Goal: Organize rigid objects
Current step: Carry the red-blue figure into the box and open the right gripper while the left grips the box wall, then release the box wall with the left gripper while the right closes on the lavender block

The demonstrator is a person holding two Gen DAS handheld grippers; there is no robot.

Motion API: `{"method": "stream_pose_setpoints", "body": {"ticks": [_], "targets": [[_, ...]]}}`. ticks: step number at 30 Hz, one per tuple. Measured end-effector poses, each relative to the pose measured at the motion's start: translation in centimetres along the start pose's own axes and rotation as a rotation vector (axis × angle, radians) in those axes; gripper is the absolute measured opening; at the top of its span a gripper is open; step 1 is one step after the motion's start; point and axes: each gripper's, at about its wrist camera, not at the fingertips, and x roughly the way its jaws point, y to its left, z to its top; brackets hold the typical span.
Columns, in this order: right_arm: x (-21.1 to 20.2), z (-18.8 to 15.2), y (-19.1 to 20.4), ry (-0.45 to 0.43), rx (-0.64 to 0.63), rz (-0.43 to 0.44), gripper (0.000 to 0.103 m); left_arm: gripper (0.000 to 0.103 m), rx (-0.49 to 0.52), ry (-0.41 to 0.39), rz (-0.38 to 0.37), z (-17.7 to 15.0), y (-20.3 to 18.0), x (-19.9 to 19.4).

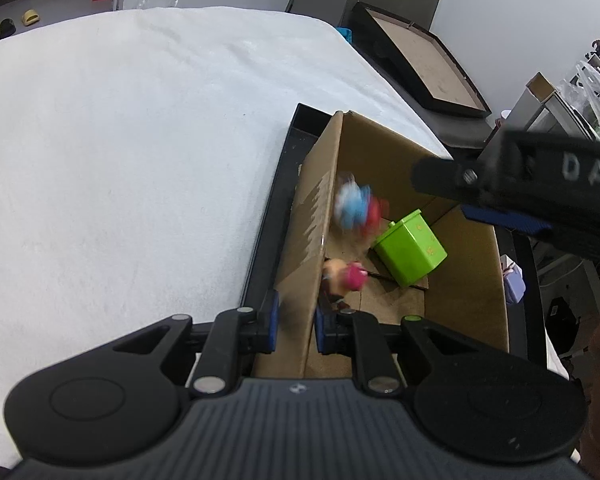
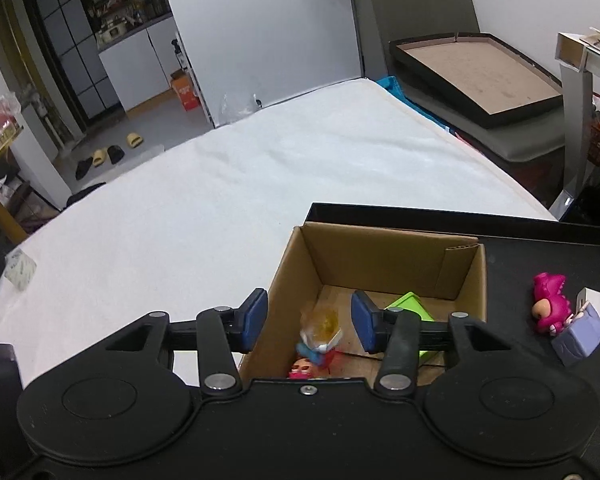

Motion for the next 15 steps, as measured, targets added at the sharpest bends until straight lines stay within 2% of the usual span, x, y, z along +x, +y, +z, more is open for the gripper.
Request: {"method": "stream_pose_setpoints", "body": {"ticks": [6, 10, 15], "targets": [[-1.1, -0.6, -1.1, 0.006, 0.007, -0.03, 0.047, 0.017, 0.009, 0.001, 0.008, 0.0, -0.1, 0.0], [-2.1, -1.0, -1.8, 0.0, 0.004, -0.047, 0.055, 0.017, 0.017, 0.002, 0.019, -0.1, -0.4, -0.1], [-3.3, -1.4, -3.2, -0.003, 0.009, -0.064, 0.057, 0.017, 0.037, 0.02, 0.046, 0.1, -1.1, 0.1]]}}
